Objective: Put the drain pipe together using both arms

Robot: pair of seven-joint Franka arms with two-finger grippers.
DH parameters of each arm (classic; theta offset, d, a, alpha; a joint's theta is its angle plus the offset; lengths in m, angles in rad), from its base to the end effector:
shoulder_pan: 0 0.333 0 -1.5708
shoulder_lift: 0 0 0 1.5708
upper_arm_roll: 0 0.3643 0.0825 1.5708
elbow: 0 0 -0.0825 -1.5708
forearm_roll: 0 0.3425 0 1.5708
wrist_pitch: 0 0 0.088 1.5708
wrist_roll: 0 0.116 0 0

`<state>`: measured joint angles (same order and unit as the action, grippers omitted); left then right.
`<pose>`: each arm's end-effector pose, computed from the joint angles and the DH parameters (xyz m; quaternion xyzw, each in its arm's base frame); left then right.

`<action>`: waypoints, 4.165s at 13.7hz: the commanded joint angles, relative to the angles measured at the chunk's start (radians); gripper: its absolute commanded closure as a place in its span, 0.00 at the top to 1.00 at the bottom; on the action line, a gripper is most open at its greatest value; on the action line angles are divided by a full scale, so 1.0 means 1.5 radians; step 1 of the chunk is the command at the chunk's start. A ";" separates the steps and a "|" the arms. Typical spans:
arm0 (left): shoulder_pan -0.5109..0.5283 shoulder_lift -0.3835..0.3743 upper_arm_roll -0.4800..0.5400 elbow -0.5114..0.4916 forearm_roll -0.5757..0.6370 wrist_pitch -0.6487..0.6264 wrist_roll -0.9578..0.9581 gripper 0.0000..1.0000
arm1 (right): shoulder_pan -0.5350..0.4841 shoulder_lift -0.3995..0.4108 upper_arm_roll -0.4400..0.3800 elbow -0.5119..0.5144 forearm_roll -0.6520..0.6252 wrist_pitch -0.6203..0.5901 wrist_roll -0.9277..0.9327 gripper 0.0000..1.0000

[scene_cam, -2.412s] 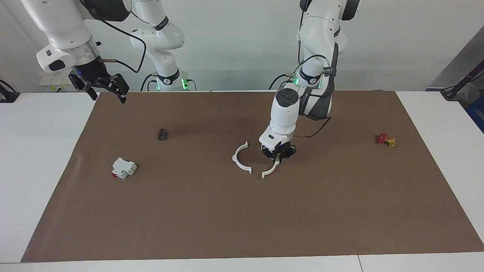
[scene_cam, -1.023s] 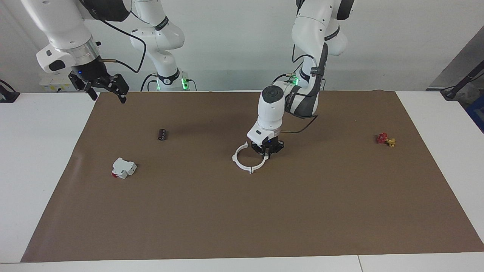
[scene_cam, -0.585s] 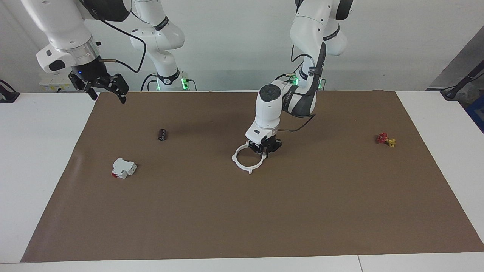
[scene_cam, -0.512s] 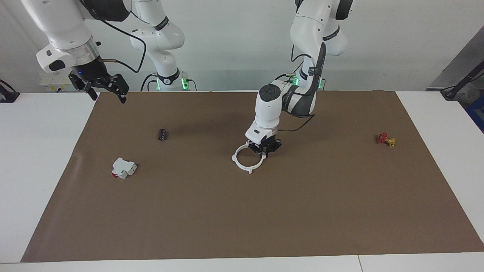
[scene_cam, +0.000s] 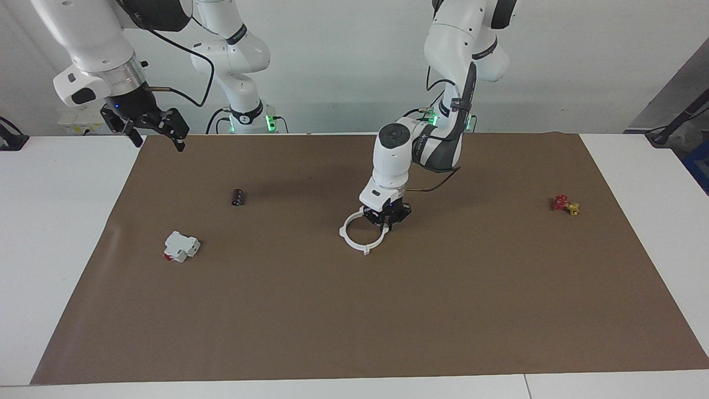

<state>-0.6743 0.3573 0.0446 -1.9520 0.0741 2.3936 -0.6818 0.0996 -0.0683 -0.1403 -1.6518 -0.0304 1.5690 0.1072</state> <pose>0.4931 -0.3608 0.3679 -0.9985 0.0018 -0.0541 0.0013 0.4868 -0.0263 0.6626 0.9972 -0.0736 -0.0072 0.0107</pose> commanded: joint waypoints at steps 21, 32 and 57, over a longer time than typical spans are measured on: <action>-0.012 -0.015 0.010 -0.035 0.015 0.043 -0.016 0.00 | 0.001 -0.004 0.000 -0.001 -0.006 -0.009 0.008 1.00; -0.010 -0.019 0.009 -0.027 0.015 0.037 -0.013 0.99 | 0.001 -0.004 0.002 -0.001 -0.006 -0.008 0.008 1.00; 0.353 -0.269 0.012 0.015 -0.066 -0.325 0.506 0.99 | 0.001 -0.004 0.001 -0.001 -0.006 -0.008 0.008 1.00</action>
<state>-0.1839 -0.0321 0.0697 -2.0017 0.0103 1.9921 -0.0035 0.0996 -0.0683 -0.1403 -1.6518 -0.0304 1.5690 0.1072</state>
